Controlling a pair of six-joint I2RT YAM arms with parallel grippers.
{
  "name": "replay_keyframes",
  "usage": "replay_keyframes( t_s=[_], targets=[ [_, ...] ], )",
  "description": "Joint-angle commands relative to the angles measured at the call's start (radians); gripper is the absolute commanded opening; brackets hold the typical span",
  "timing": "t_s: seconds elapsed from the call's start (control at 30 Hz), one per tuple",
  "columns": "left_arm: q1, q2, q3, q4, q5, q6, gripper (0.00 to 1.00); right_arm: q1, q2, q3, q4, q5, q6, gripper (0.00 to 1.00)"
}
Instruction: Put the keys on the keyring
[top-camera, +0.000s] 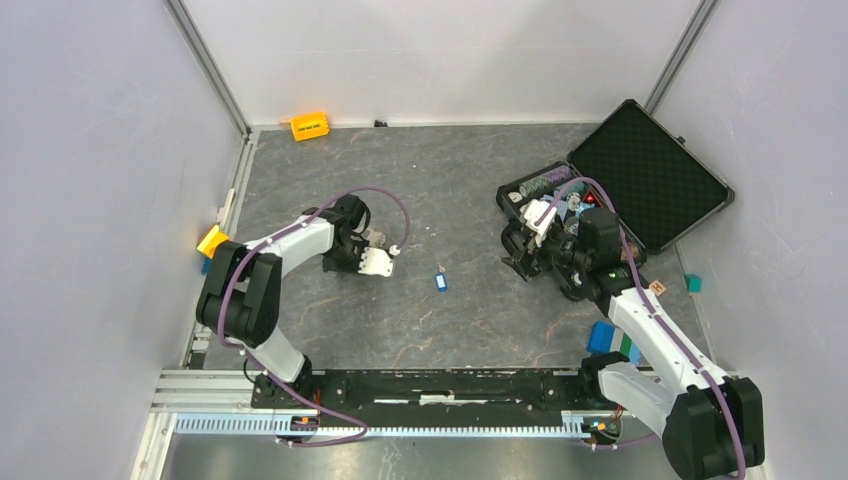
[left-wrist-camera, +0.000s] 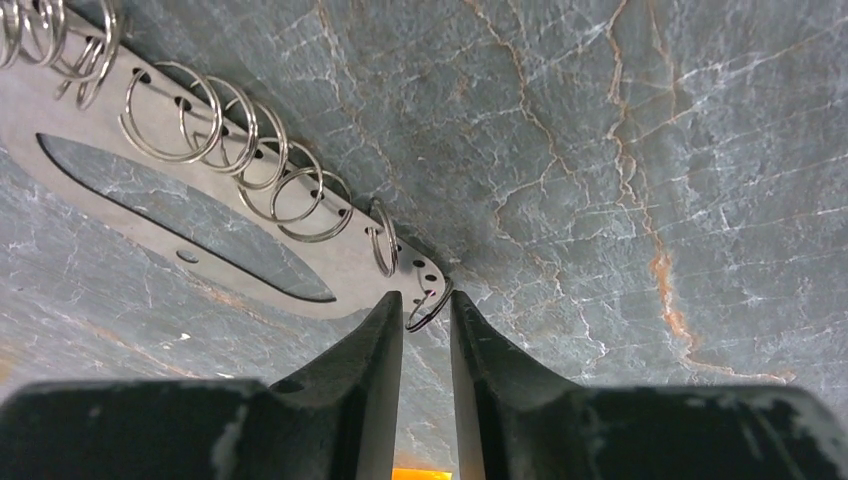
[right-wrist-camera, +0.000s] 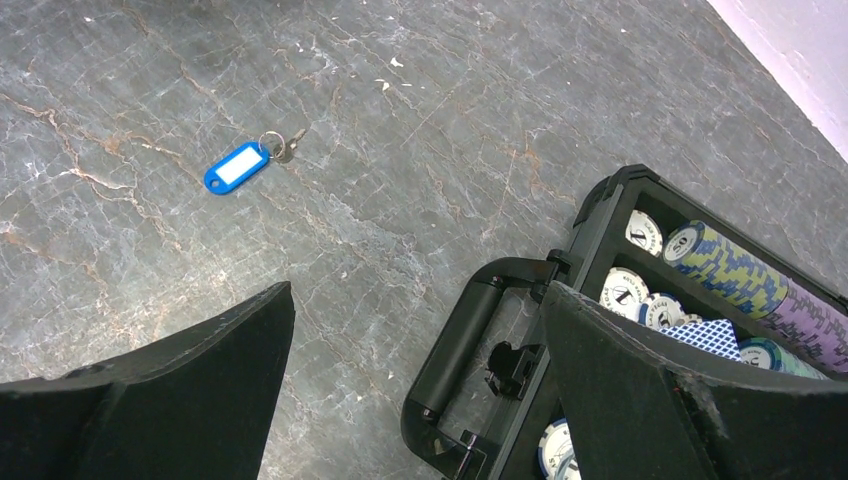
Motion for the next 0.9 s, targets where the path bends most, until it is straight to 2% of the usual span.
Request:
replay_keyframes(
  t_s=[0.0, 0.17, 0.37, 0.5, 0.63, 0.87],
  targets=[
    [-0.008, 0.021, -0.018, 0.014, -0.028, 0.036, 0.29, 0.003, 0.003, 0.046, 0.005, 0.013, -0.008, 0.98],
    [-0.01, 0.019, -0.032, 0.013, -0.038, 0.022, 0.2, 0.002, 0.008, 0.05, 0.001, 0.016, -0.008, 0.98],
    [-0.01, -0.016, -0.027, -0.028, -0.02, -0.029, 0.03, 0.002, 0.011, 0.05, -0.001, 0.022, -0.007, 0.98],
    [-0.01, -0.066, 0.005, -0.078, 0.036, -0.096, 0.02, 0.002, 0.016, 0.053, 0.0, 0.021, -0.005, 0.98],
    [-0.01, -0.139, 0.054, -0.124, 0.152, -0.166, 0.02, 0.003, 0.014, 0.053, -0.001, 0.012, 0.0, 0.98],
    [-0.034, -0.275, 0.174, -0.157, 0.476, -0.372, 0.02, 0.003, -0.009, 0.047, 0.038, -0.063, 0.072, 0.98]
  ],
)
